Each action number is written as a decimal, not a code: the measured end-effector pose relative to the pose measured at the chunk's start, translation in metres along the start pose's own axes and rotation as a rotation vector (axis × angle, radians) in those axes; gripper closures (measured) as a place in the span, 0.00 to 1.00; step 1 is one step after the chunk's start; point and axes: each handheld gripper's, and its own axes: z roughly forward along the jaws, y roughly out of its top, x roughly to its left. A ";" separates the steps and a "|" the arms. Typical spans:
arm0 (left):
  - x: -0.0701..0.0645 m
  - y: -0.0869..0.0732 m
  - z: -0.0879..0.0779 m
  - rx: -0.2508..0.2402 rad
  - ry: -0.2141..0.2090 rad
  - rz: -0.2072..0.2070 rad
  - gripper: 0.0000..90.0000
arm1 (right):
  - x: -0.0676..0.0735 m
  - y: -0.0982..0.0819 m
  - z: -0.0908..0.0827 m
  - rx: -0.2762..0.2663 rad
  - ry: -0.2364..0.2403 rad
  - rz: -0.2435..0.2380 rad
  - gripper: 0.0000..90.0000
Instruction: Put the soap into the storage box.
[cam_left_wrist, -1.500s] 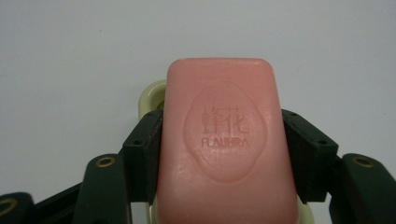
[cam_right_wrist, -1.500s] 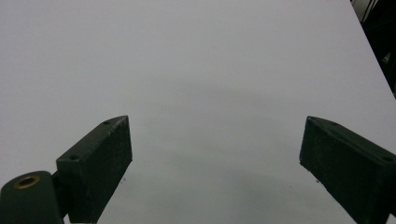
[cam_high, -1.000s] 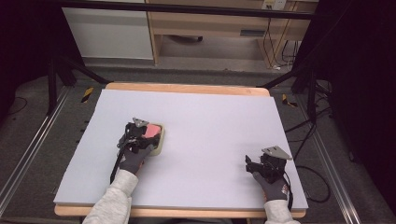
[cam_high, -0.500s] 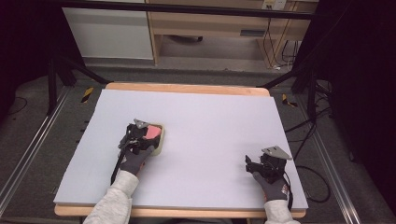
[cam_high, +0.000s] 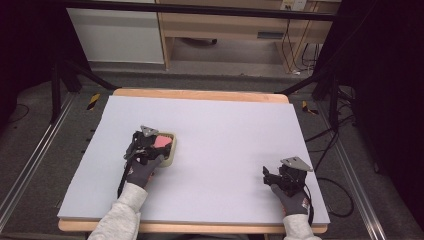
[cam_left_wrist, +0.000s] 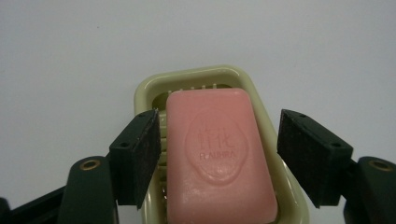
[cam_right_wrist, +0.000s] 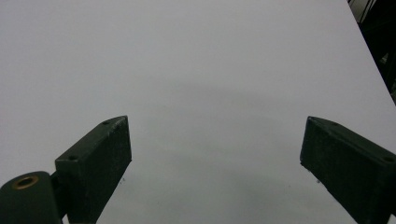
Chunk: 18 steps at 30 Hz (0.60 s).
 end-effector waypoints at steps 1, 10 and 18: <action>0.000 0.001 -0.003 -0.010 0.000 -0.001 0.33 | 0.000 0.000 0.000 -0.001 -0.001 0.001 0.10; -0.002 0.005 -0.016 -0.043 -0.063 0.044 0.28 | -0.002 0.001 -0.001 -0.008 -0.011 0.013 0.09; 0.002 -0.002 -0.034 -0.076 -0.111 0.077 0.25 | -0.007 0.000 -0.003 -0.008 -0.017 0.025 0.09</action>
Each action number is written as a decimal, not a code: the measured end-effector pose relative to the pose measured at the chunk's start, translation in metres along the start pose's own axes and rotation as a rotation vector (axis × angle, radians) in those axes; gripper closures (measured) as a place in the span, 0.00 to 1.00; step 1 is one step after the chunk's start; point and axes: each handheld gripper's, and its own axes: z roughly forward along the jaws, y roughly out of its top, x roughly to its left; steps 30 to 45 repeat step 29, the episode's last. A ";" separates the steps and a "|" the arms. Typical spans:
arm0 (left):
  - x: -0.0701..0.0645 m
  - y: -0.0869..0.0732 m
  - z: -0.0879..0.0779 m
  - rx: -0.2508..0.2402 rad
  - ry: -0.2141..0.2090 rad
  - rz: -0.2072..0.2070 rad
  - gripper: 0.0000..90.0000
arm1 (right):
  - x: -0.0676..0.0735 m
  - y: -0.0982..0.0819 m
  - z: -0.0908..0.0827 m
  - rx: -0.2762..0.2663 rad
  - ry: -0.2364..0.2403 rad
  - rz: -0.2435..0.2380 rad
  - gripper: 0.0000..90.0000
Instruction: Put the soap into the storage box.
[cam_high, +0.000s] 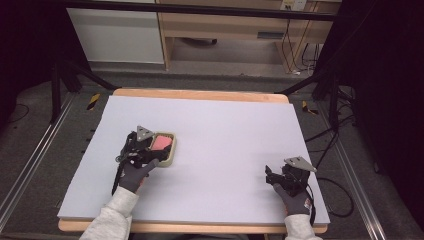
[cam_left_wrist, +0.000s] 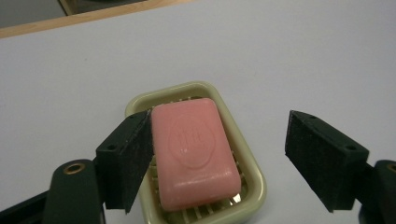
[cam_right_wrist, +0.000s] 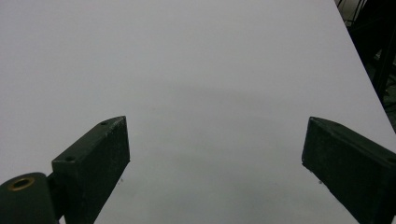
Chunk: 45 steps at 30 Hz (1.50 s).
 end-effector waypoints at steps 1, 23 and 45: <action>0.001 -0.001 -0.003 -0.004 -0.004 0.000 0.25 | 0.000 0.000 -0.001 -0.001 0.000 0.003 0.09; 0.047 -0.063 -0.045 0.006 0.065 -0.046 0.19 | -0.010 -0.006 -0.003 0.024 -0.026 0.019 0.08; 0.057 -0.075 -0.050 0.007 0.089 -0.079 0.19 | -0.010 -0.007 -0.003 0.029 -0.027 0.009 0.07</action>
